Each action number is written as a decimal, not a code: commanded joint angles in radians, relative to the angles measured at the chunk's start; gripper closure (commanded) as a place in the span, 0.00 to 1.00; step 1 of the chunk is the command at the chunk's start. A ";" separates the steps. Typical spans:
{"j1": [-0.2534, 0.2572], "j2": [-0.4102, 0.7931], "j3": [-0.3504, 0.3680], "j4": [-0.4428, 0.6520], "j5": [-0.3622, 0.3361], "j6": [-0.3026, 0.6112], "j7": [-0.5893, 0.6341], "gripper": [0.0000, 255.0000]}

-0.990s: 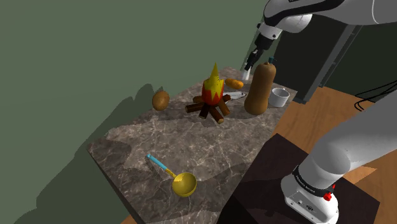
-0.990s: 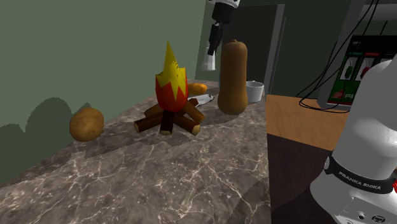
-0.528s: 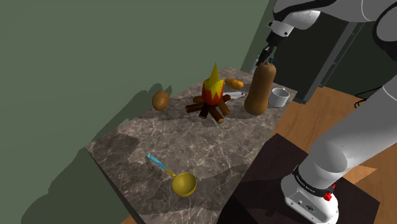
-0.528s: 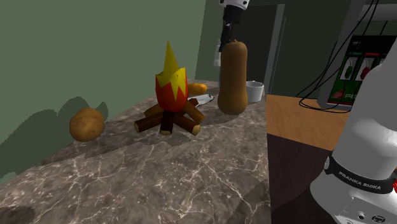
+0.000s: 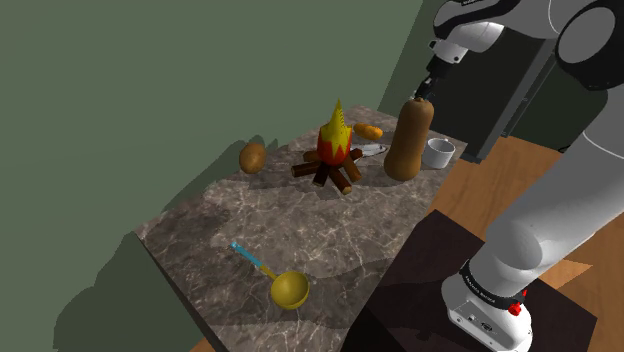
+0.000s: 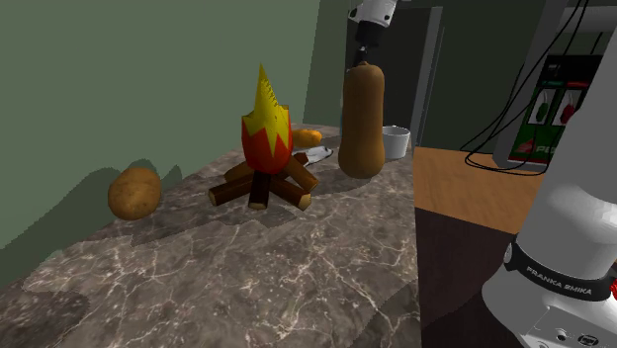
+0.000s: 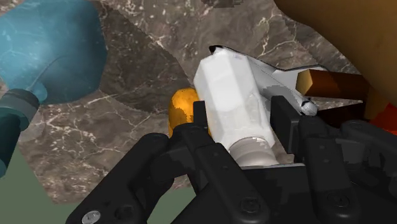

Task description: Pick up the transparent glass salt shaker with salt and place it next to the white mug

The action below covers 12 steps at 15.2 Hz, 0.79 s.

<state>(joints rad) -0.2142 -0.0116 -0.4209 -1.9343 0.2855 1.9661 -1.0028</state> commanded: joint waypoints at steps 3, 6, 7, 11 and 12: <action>0.000 0.013 0.000 -0.035 0.012 0.045 -0.018 1.00; 0.000 0.024 0.000 -0.063 0.023 0.081 -0.032 1.00; 0.000 0.028 0.000 -0.072 0.027 0.093 -0.037 1.00; 0.000 0.047 0.001 -0.105 0.044 0.140 -0.058 1.00; 0.000 0.053 0.001 -0.113 0.049 0.151 -0.064 1.00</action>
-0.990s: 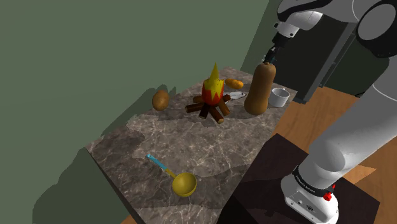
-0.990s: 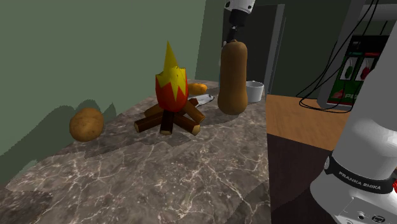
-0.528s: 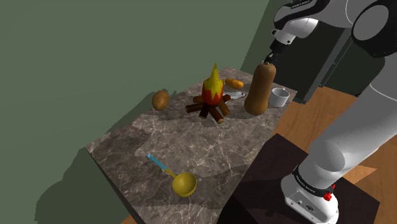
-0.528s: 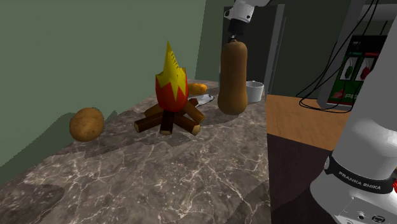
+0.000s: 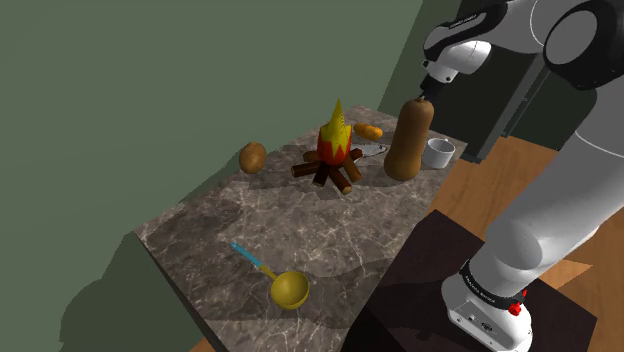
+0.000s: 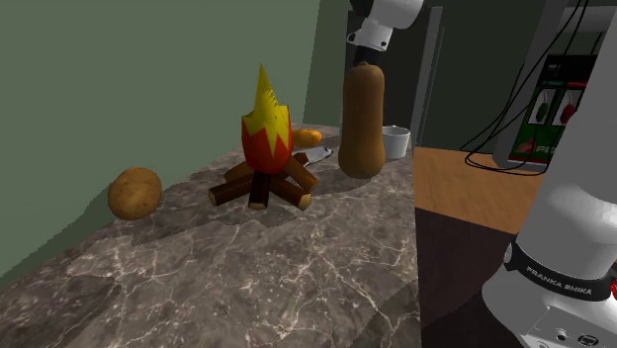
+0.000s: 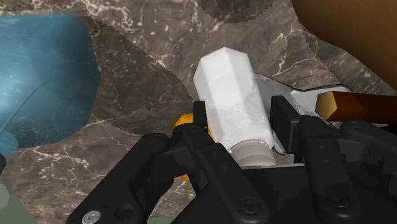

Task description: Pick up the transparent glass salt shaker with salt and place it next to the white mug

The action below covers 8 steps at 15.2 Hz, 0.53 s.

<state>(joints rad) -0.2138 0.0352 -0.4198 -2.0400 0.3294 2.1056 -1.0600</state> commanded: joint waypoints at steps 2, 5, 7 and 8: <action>-0.001 0.017 0.000 -0.022 0.016 0.034 -0.019 1.00; -0.001 0.035 0.002 -0.042 0.033 0.068 -0.037 1.00; -0.002 0.049 0.003 -0.054 0.045 0.090 -0.050 1.00; -0.002 0.056 0.004 -0.060 0.052 0.101 -0.057 1.00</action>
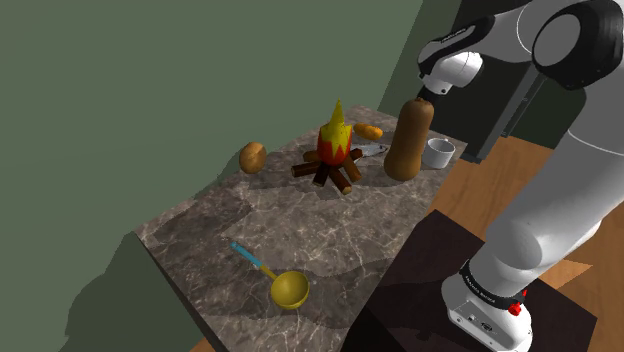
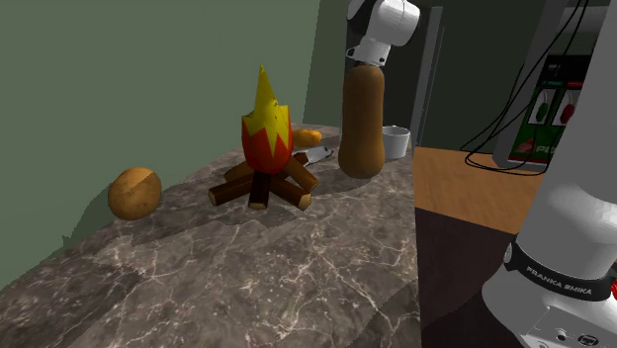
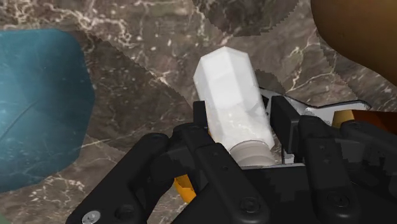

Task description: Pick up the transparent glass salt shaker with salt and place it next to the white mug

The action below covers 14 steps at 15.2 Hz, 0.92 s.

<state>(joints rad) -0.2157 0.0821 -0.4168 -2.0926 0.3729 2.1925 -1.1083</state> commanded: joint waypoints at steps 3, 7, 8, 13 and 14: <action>-0.002 0.031 0.004 -0.023 0.029 0.047 -0.030 1.00; -0.005 0.065 0.010 -0.043 0.063 0.091 -0.062 1.00; -0.005 0.065 0.010 -0.043 0.063 0.091 -0.062 1.00; -0.005 0.065 0.010 -0.043 0.063 0.091 -0.062 1.00; -0.005 0.065 0.010 -0.043 0.063 0.091 -0.062 1.00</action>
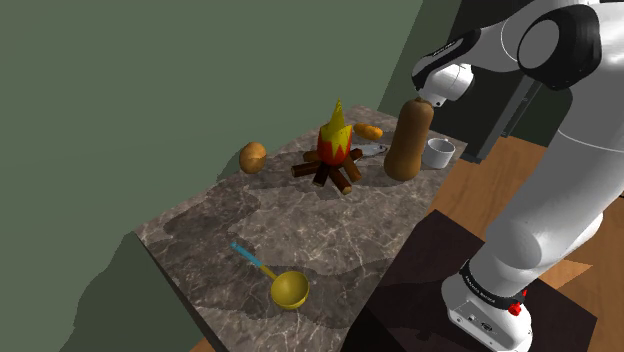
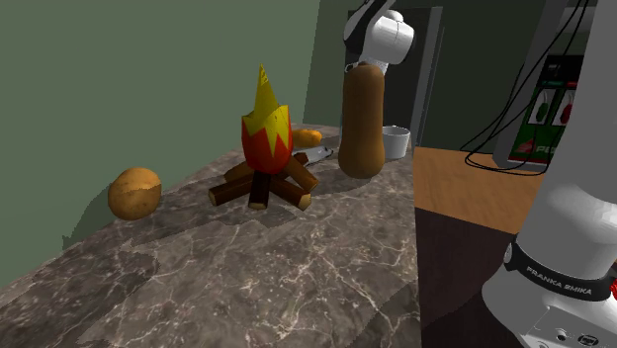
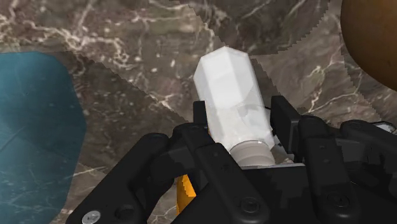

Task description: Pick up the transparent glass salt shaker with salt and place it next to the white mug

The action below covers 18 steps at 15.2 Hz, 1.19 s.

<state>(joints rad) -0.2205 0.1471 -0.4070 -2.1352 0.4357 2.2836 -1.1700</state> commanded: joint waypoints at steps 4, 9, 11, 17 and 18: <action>0.000 0.000 0.000 0.000 0.000 0.000 0.000 0.00; -0.003 -0.042 -0.013 0.017 -0.038 -0.053 0.024 0.00; -0.007 -0.077 -0.022 0.038 -0.069 -0.102 0.044 0.00; -0.007 -0.077 -0.022 0.038 -0.069 -0.102 0.044 0.00; -0.007 -0.077 -0.022 0.038 -0.069 -0.102 0.044 0.00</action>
<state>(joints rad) -0.2276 0.0706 -0.4285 -2.0973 0.3667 2.1816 -1.1261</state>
